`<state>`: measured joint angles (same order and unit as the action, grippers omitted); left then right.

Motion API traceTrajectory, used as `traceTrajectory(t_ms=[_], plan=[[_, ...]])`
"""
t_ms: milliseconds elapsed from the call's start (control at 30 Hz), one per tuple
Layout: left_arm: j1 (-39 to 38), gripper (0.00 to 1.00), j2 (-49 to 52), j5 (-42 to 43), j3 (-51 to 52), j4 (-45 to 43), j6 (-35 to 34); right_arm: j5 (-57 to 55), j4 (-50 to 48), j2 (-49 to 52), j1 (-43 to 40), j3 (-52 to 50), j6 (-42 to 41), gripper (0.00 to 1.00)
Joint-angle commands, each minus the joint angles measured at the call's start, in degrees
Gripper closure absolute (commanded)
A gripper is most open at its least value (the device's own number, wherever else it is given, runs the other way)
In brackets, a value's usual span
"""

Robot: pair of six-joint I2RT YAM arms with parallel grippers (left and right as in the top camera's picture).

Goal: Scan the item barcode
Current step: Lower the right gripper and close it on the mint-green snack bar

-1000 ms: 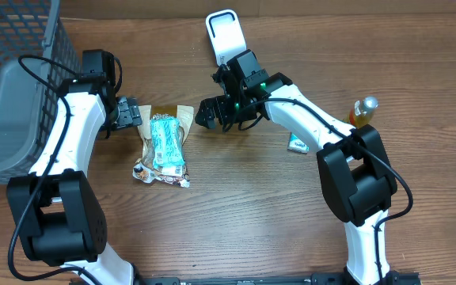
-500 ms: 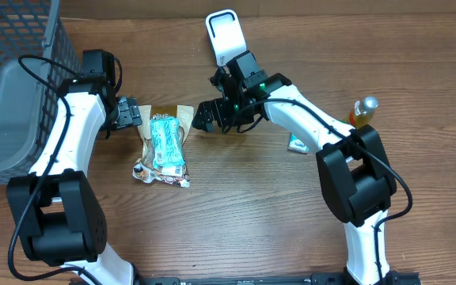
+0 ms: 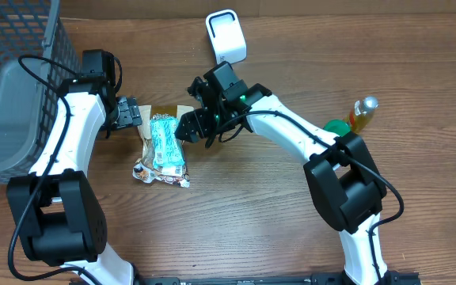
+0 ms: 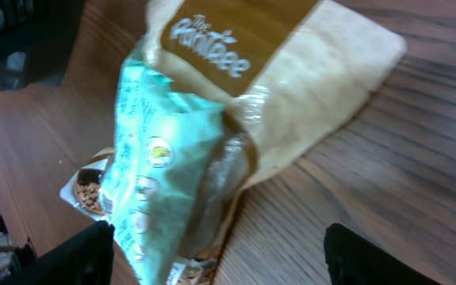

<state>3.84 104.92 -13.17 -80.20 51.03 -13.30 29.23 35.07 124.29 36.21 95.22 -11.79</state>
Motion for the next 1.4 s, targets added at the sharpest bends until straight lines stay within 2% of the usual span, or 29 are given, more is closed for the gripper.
traceTrajectory(t_ms=[0, 300, 467, 700, 967, 1367], plan=[[-0.26, 0.0, -0.04, -0.74, -0.31, -0.11, 0.22, 0.39, -1.22, -1.05, 1.25, 0.74, -0.61, 0.21], [-0.26, 0.01, -0.04, -0.74, -0.31, -0.11, 0.22, 0.31, -4.42, -1.03, 3.74, 0.74, -0.87, 0.34], [-0.26, 0.0, -0.04, -0.74, -0.31, -0.11, 0.24, -4.2, -5.01, -0.92, 4.39, 0.74, -6.86, 0.38], [-0.26, 0.0, -0.04, -0.74, -0.31, -0.11, 0.22, -4.42, -5.46, -0.9, 6.08, 0.74, -6.91, 0.4], [-0.26, 0.0, -0.04, -0.74, -0.31, -0.11, 0.22, -10.38, -5.46, -0.9, 7.58, 0.74, -8.41, 0.48], [-0.26, 0.01, -0.04, -0.76, -0.31, -0.11, 0.22, -12.94, -6.01, -0.79, 7.58, -0.57, -8.39, 0.59]])
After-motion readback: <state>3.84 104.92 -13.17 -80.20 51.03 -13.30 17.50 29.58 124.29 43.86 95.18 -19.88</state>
